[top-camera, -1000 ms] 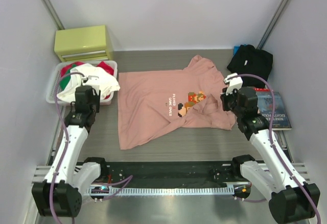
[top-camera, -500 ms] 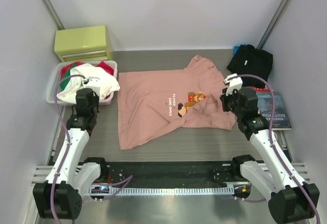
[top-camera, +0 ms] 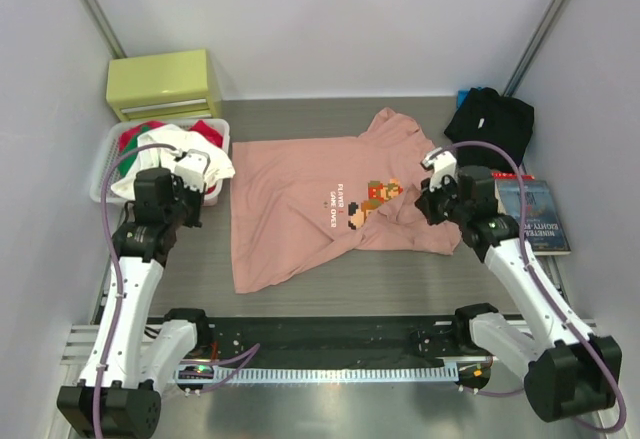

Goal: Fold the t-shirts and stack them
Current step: Fold the flattened tshirt in 1/3 of the way

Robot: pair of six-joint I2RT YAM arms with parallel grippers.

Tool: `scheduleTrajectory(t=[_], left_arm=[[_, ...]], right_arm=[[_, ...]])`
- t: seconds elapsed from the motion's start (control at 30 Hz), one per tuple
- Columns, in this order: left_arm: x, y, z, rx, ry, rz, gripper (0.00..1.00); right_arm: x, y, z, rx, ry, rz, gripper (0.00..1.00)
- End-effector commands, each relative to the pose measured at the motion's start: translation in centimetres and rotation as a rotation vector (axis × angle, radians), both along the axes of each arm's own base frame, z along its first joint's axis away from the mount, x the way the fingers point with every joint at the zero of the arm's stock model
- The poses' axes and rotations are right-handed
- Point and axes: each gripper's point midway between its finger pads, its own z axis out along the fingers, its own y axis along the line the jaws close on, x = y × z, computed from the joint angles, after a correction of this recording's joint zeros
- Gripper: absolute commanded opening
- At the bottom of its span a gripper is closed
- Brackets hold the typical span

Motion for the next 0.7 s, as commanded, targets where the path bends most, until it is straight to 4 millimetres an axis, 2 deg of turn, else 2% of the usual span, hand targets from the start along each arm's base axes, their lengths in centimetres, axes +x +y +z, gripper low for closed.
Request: scheduleTrajectory(t=[0.0,0.03,0.13,0.17,0.2,0.23,0.3,0.33,0.37,0.4,0.43,0.5,0.57,0.6,0.63,0.67], left_arm=[[-1.5,-1.6,-0.2,-0.067,0.039,-0.063,0.00],[-1.1,-1.4,0.5,-0.071,-0.005,-0.045,0.00],[-0.8,-0.6,1.2,-0.085,-0.068,0.033,0.00],[-0.8,-0.7,1.3,-0.094,-0.069,0.035,0.00],[-1.0,-1.6,1.1,-0.120,-0.045,-0.013,0.00],[-1.8,-2.2,-0.7,-0.132,0.069,-0.039,0.00],[-2.6,-4.3,-0.7,-0.178,0.174,-0.169,0.00],[-4.8,-5.3,-1.7,-0.215,0.312,-0.226,0.00],[-4.5,-6.1,-1.6,-0.242,0.393,-0.283,0.00],[-5.0,-6.9,-1.5,-0.259,0.448,-0.352,0.00],[-6.5,-8.4,-0.2,-0.340,0.534,-0.436,0.00],[-6.6,-9.1,-0.8,-0.379,0.675,-0.489,0.00],[-6.0,-8.4,-0.7,-0.297,0.661,-0.484,0.00],[-4.3,-8.1,-0.8,-0.230,0.579,-0.460,0.00],[-4.6,-7.8,-2.3,-0.107,0.582,-0.432,0.00],[-4.4,-7.9,-2.5,-0.058,0.548,-0.419,0.00]], right_arm=[[-2.0,4.0,-1.6,-0.001,0.179,0.259,0.01],[-2.6,4.9,-2.2,-0.034,0.198,0.296,0.01],[-2.1,5.1,-2.8,-0.152,0.165,0.283,0.01],[-1.8,4.8,-2.8,-0.164,0.162,0.265,0.01],[-1.4,4.7,-2.7,-0.167,0.158,0.251,0.01],[-1.0,4.7,-2.7,-0.168,0.154,0.236,0.01],[-0.6,4.3,-3.1,-0.181,0.155,0.211,0.01],[-0.3,4.4,-3.2,-0.179,0.145,0.205,0.01],[-0.4,4.4,-3.6,-0.178,0.149,0.204,0.01],[-0.3,4.3,-3.7,-0.180,0.144,0.198,0.01],[-0.2,4.2,-3.4,-0.179,0.129,0.196,0.01],[-0.4,4.1,-3.4,-0.182,0.123,0.193,0.01],[-0.7,3.9,-3.5,-0.187,0.116,0.194,0.01],[-0.6,3.7,-3.4,-0.192,0.108,0.185,0.01],[-0.7,3.6,-3.4,-0.194,0.103,0.182,0.01],[-0.8,3.5,-3.7,-0.200,0.104,0.182,0.01]])
